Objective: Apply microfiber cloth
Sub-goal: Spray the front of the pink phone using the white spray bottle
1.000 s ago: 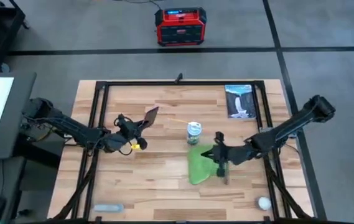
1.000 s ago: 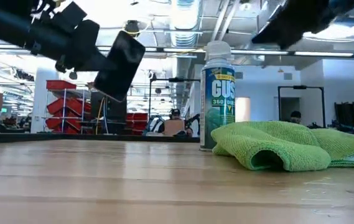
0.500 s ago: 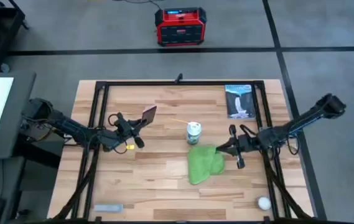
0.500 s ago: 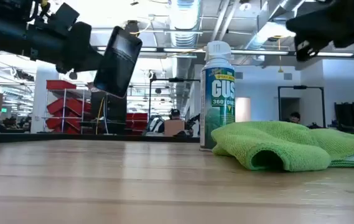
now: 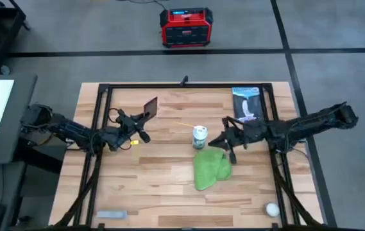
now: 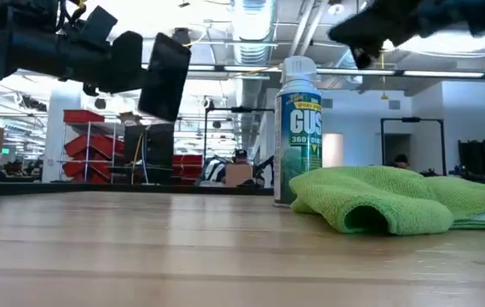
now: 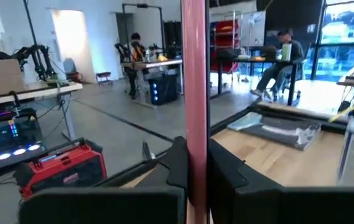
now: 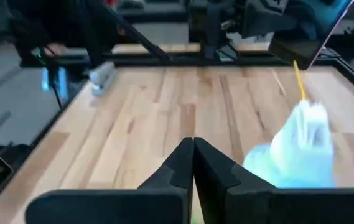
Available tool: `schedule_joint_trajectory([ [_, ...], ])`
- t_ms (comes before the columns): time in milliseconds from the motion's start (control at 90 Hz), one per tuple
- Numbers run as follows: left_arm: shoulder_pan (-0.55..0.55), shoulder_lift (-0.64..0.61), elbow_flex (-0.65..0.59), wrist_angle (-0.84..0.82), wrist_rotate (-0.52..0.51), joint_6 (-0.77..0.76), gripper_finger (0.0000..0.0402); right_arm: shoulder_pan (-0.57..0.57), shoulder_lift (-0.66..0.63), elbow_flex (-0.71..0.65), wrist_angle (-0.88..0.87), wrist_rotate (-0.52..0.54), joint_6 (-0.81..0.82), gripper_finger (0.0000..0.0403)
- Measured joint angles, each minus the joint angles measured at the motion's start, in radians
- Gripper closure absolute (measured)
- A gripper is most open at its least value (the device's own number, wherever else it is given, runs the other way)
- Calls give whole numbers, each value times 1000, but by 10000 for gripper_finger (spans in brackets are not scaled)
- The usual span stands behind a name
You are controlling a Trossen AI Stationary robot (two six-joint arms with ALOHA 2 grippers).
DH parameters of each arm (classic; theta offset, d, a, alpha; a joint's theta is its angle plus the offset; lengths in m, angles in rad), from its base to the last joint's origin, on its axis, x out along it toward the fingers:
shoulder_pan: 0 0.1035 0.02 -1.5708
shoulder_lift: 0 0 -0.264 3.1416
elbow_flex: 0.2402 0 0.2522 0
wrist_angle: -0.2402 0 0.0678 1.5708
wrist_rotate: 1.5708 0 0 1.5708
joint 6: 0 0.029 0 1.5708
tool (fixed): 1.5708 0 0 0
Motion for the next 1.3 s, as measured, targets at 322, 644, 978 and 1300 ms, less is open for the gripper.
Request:
schedule_joint_trajectory([
  [322,-56,144,0,177,-136,-22,397,-42,107,203,-215,-2,-46,403],
  [644,-81,379,98,274,-188,-21,397,16,279,202,-40,133,25,403],
  [978,-96,431,137,296,-257,-35,397,87,280,229,-80,323,44,403],
  [1300,-153,431,148,295,-341,-56,397,97,276,475,-456,374,20,403],
])
